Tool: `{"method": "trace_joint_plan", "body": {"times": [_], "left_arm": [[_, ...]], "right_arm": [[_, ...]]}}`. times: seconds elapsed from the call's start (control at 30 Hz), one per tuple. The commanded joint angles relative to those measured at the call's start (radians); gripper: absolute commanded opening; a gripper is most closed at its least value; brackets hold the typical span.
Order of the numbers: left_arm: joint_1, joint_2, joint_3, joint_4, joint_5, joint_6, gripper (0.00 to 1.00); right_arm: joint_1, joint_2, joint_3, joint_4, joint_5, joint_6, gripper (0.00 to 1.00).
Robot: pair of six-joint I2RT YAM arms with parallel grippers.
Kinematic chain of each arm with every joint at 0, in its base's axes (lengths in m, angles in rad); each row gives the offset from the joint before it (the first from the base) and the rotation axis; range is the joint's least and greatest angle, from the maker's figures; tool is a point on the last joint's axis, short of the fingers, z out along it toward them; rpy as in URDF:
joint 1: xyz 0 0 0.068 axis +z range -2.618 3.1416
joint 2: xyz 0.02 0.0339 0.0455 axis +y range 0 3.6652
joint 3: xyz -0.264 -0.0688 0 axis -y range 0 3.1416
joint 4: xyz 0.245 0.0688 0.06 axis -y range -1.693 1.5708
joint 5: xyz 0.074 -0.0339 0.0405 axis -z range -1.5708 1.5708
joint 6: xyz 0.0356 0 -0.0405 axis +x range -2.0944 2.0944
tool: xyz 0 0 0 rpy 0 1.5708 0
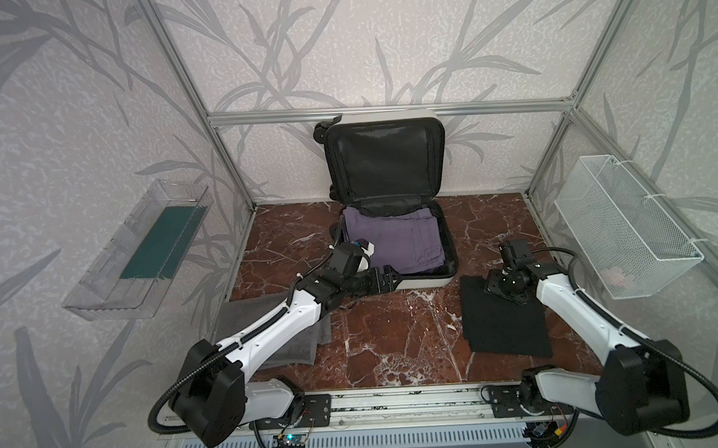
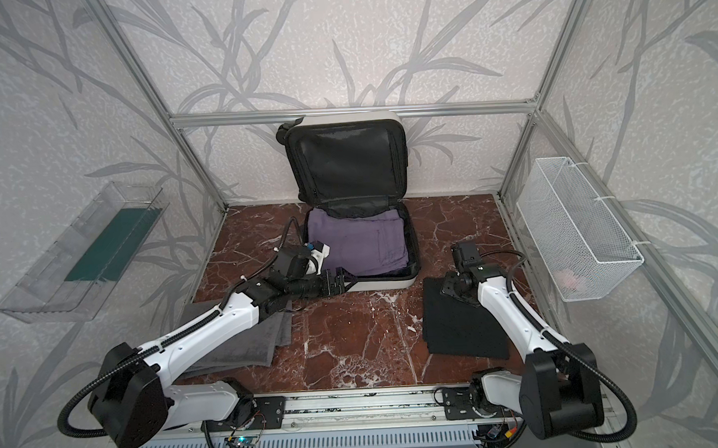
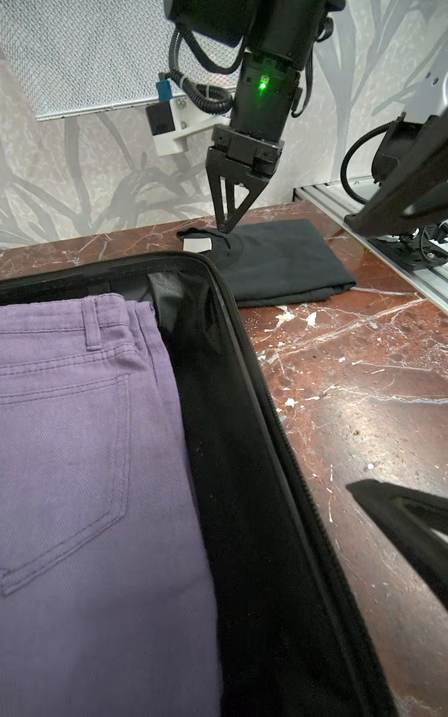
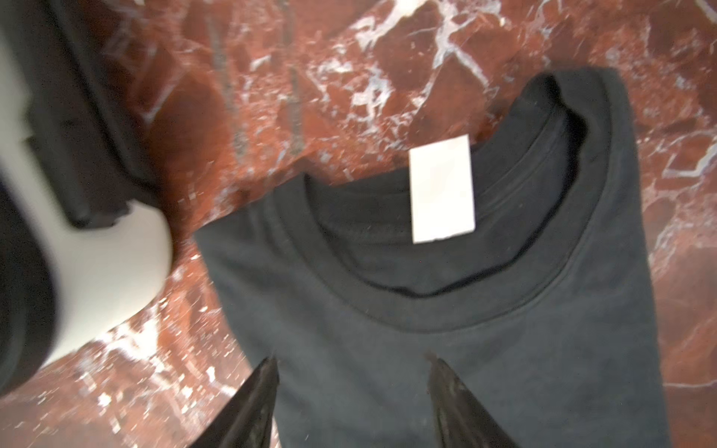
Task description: Pack the luggage
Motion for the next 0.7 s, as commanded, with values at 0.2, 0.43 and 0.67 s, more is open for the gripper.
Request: {"method": "trace_joint_plan", "body": {"times": [0.2, 0.43, 0.67], "left_arm": [[-0.012, -0.018, -0.037, 0.009, -0.014, 0.004, 0.99], [-0.028, -0.006, -0.091, 0.044, -0.01, -0.001, 0.99], [-0.037, 0.0, -0.155, 0.084, -0.012, -0.024, 0.99]], "right_arm": [[0.016, 0.062, -0.104, 0.057, -0.102, -0.02, 0.52], [0.184, -0.008, -0.249, 0.151, -0.117, 0.138, 0.52], [0.445, 0.013, -0.265, 0.235, -0.078, 0.343, 0.52]]}}
